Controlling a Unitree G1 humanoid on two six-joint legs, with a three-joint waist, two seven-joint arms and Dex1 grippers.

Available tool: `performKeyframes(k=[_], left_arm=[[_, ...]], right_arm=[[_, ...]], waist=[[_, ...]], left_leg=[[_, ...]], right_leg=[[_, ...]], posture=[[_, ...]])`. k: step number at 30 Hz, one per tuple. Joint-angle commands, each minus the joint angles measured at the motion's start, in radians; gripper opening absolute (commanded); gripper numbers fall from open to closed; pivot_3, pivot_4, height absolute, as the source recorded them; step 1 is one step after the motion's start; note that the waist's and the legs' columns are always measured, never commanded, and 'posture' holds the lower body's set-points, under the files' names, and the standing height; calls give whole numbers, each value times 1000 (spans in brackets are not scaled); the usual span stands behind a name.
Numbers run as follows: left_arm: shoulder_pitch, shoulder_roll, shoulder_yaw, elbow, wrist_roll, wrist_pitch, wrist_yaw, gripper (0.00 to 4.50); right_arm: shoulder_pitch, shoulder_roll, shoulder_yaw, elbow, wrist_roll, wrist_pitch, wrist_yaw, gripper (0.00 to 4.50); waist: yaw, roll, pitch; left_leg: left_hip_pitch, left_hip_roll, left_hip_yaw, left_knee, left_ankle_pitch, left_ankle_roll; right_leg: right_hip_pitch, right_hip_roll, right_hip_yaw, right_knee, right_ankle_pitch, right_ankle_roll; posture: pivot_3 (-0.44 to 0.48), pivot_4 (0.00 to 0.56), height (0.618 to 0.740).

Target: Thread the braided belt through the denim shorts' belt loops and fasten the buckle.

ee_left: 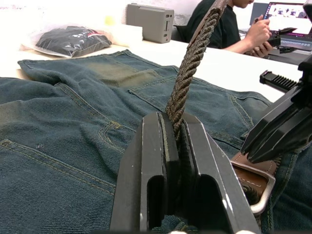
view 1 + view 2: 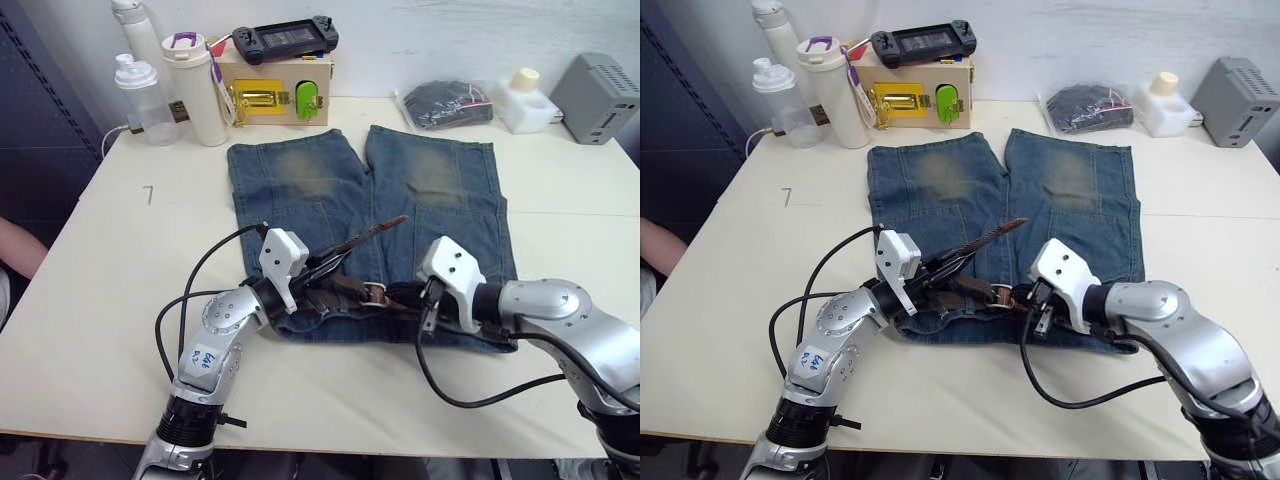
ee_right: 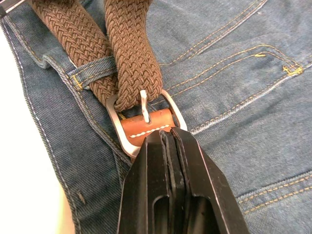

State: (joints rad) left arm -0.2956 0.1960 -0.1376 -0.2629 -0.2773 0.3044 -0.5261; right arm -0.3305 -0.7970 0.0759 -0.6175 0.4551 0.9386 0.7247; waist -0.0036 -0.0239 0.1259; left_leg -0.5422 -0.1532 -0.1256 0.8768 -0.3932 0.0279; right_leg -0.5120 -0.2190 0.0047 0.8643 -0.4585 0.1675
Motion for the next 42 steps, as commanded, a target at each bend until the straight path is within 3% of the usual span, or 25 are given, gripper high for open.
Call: performKeyframes(k=[1,22,33,38,42], left_arm=[[2,-2,1,-31,-6,-18,1,0],[6,-2,-9,-37,-1,-21,0,0],[14,-1,-14,-41,2,-18,-1,0],[12,0,-16,-42,3,-22,-3,0],[8,2,-14,-39,1,-27,-8,0]], right_arm=[[6,6,13,-5,-15,-27,-13,46],[-58,60,167,-12,-83,-48,-20,46],[-110,12,134,9,-90,-77,40,46],[-171,-42,51,52,-26,-79,135,46],[-219,-70,72,111,-14,-103,219,46]], waist=[[0,0,0],[-1,0,0],[-1,0,0],[-1,0,0],[0,0,0]], left_leg=[[0,0,0,0,0,0],[0,0,0,0,0,0],[0,0,0,0,0,0],[0,0,0,0,0,0],[0,0,0,0,0,0]], right_leg=[[0,0,0,0,0,0],[0,0,0,0,0,0],[0,0,0,0,0,0],[0,0,0,0,0,0],[0,0,0,0,0,0]], posture=[[0,150,645],[0,150,645],[0,150,645],[0,150,645],[0,150,645]])
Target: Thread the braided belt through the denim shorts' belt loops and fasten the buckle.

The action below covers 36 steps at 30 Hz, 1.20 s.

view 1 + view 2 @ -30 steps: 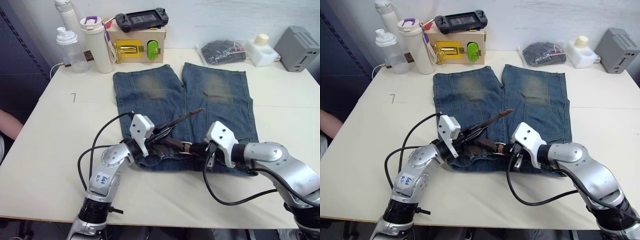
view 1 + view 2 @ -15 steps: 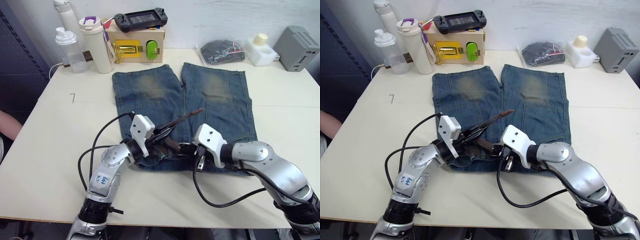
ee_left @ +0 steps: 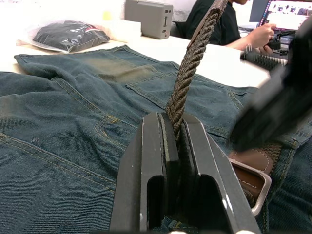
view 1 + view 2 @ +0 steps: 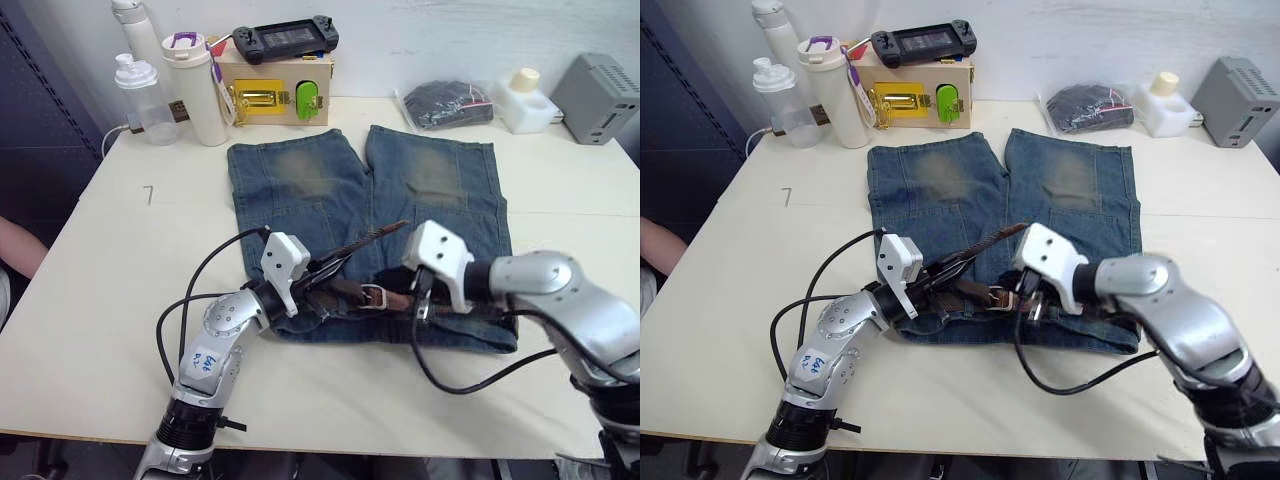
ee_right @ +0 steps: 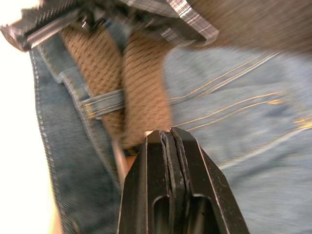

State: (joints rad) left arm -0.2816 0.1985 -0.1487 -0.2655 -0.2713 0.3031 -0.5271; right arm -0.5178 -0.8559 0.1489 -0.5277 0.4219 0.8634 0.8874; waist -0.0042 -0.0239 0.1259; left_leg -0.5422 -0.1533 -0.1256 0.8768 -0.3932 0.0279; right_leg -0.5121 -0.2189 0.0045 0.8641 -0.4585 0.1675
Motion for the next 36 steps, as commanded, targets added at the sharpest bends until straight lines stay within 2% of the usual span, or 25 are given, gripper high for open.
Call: performKeyframes(k=[1,6,11,36], left_arm=[[-6,-1,-4,-37,-5,-26,-7,0],[2,2,-4,-45,-6,-25,-4,0],[15,7,0,-61,-5,-20,8,0],[23,10,-2,-74,-4,-18,34,0]], right_arm=[[-46,-12,14,44,12,-33,72,46],[-91,-21,91,149,-47,-100,153,46],[-115,-9,126,180,-60,-125,202,46],[-162,77,242,272,-196,-190,260,46]], waist=[[0,0,0],[0,0,0],[0,0,0],[-4,0,0]], left_leg=[[0,0,0,0,0,0],[0,0,0,-1,0,0],[0,0,0,0,0,0],[0,0,0,-1,0,0]], right_leg=[[0,0,0,0,0,0],[0,0,0,0,0,0],[0,0,0,0,0,0],[-1,0,0,0,0,0]], posture=[[0,150,645],[0,150,645],[0,150,645],[0,150,645]])
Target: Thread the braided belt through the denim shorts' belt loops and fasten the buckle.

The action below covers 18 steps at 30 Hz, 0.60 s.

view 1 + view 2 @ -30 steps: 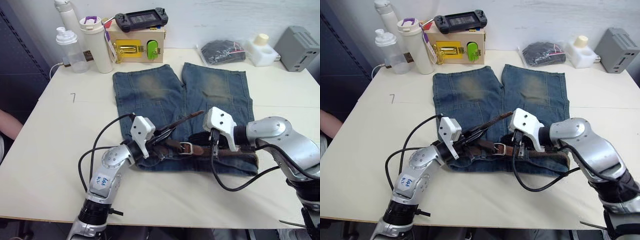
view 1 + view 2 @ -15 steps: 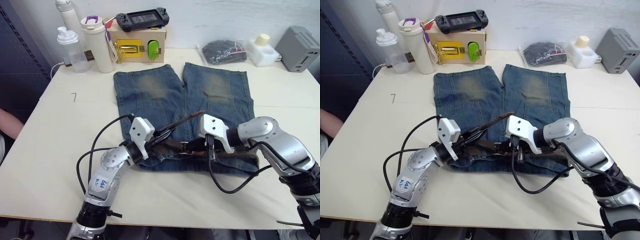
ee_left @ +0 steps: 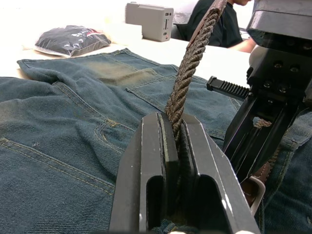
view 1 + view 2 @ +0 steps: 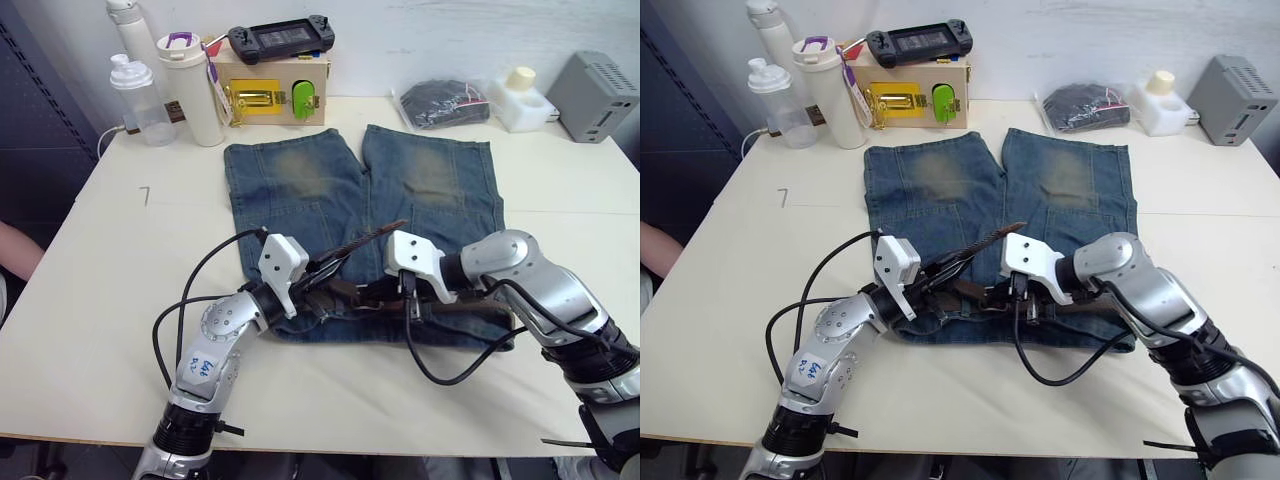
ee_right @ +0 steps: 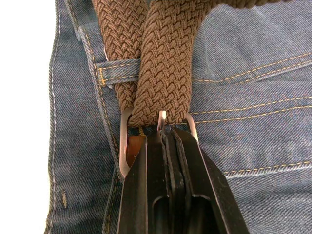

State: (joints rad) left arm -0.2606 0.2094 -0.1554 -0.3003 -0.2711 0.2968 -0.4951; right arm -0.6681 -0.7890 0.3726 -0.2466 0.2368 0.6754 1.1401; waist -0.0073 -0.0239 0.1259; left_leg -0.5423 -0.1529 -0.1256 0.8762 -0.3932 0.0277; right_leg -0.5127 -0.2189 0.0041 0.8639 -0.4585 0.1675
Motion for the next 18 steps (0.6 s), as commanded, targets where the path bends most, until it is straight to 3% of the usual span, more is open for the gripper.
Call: performKeyframes(k=[1,18], left_arm=[[2,-1,5,-39,-4,-13,2,0],[-10,-10,-2,-22,0,-28,-1,0]], right_arm=[[-12,12,20,-9,-13,0,10,46],[-28,15,209,28,-175,4,82,46]], waist=[[-1,0,0],[-6,-1,-1]], left_leg=[[0,0,0,0,0,0],[4,0,0,-2,0,0]], right_leg=[[0,0,0,0,0,0],[3,0,0,0,0,0]], posture=[[0,150,645],[0,150,645]])
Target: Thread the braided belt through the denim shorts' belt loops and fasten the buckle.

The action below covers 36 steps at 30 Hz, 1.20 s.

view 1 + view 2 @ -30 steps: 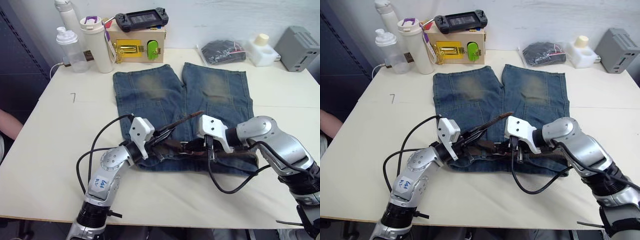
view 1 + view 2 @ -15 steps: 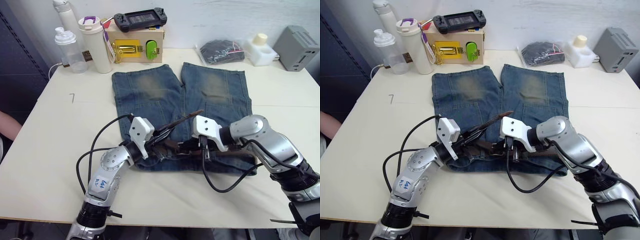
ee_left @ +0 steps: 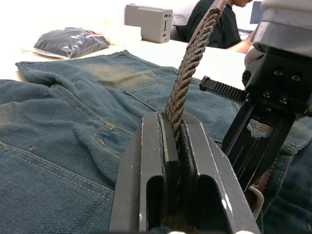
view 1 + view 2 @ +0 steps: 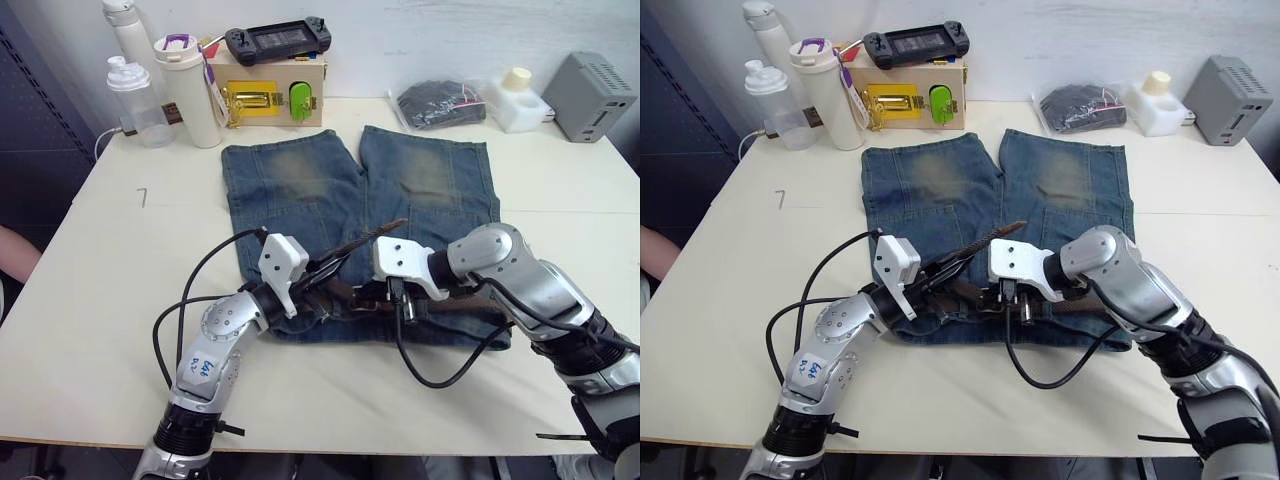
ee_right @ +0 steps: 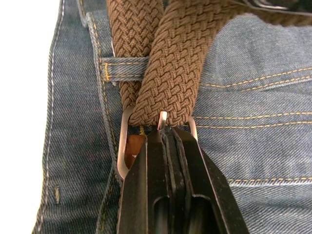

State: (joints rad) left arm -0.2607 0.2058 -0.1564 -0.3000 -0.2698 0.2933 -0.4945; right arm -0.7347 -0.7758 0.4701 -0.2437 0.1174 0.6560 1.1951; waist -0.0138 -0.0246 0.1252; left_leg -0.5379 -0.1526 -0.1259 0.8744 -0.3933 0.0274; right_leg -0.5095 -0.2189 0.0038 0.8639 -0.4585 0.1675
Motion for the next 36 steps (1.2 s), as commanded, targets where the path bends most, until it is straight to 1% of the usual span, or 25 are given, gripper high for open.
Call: performKeyframes(k=[1,3,8,11,12,15,20,21,23,26,31,36], left_arm=[[-10,-7,-2,-20,0,-27,-3,0],[-11,-8,-3,-16,1,-30,-4,0],[-25,-6,-3,-6,2,-34,-11,0],[-39,-1,-3,0,0,-35,-21,0],[-46,2,-3,3,1,-37,-27,0],[-74,10,1,21,-4,-42,-49,0],[-105,24,3,36,-13,-42,-86,0],[-107,25,3,37,-13,-42,-91,0],[-118,27,2,38,-20,-37,-106,0],[-142,32,6,48,-30,-32,-131,0],[-224,81,16,127,-39,-57,-241,0],[-327,120,15,254,-41,-111,-372,0]], right_arm=[[45,3,127,23,-69,21,27,46],[57,9,145,16,-83,26,29,46],[84,10,197,-4,-128,36,43,46],[96,14,222,-2,-158,36,51,46],[99,18,230,2,-167,38,53,46],[94,42,246,43,-200,32,54,46],[61,100,253,142,-241,26,61,46],[57,107,253,154,-245,25,65,46],[44,118,257,174,-246,27,91,46],[19,117,285,206,-279,2,129,46],[-8,135,321,251,-308,-50,204,46],[-9,176,325,295,-341,-75,224,46]], waist=[[2,0,0],[4,0,-1],[10,-3,-8],[11,-5,-20],[12,-6,-20],[14,-6,-22],[5,-7,-29],[3,-7,-29],[2,-7,-29],[3,-6,-29],[6,-6,-29],[6,-7,-31]], left_leg=[[3,0,0,-1,0,0],[11,0,0,-3,-1,-1],[13,2,-1,-4,-1,-1],[14,2,-1,-5,-1,-1],[17,2,-1,-7,-1,-1],[28,2,-2,-13,-1,-1],[33,7,-1,-18,-2,-2],[36,8,-1,-19,-2,-3],[46,10,-1,-22,-3,-4],[47,11,-1,-23,-3,-4],[47,11,-2,-23,-3,-4],[48,12,-2,-23,-4,-5]], right_leg=[[3,0,0,-1,0,0],[11,0,-1,-3,0,0],[14,2,-1,-9,0,0],[15,2,-2,-10,0,0],[18,2,-2,-11,0,0],[30,2,-3,-20,0,0],[35,5,-4,-27,0,0],[38,7,-4,-29,0,0],[47,8,-5,-32,0,0],[49,10,-4,-34,0,0],[49,11,-4,-35,0,0],[49,12,-3,-36,0,0]], posture=[[0,150,645],[0,150,645],[0,150,645],[0,150,645],[0,150,645],[0,150,645],[0,150,645],[0,150,645],[0,150,645],[0,150,645],[0,150,645],[0,150,645]])
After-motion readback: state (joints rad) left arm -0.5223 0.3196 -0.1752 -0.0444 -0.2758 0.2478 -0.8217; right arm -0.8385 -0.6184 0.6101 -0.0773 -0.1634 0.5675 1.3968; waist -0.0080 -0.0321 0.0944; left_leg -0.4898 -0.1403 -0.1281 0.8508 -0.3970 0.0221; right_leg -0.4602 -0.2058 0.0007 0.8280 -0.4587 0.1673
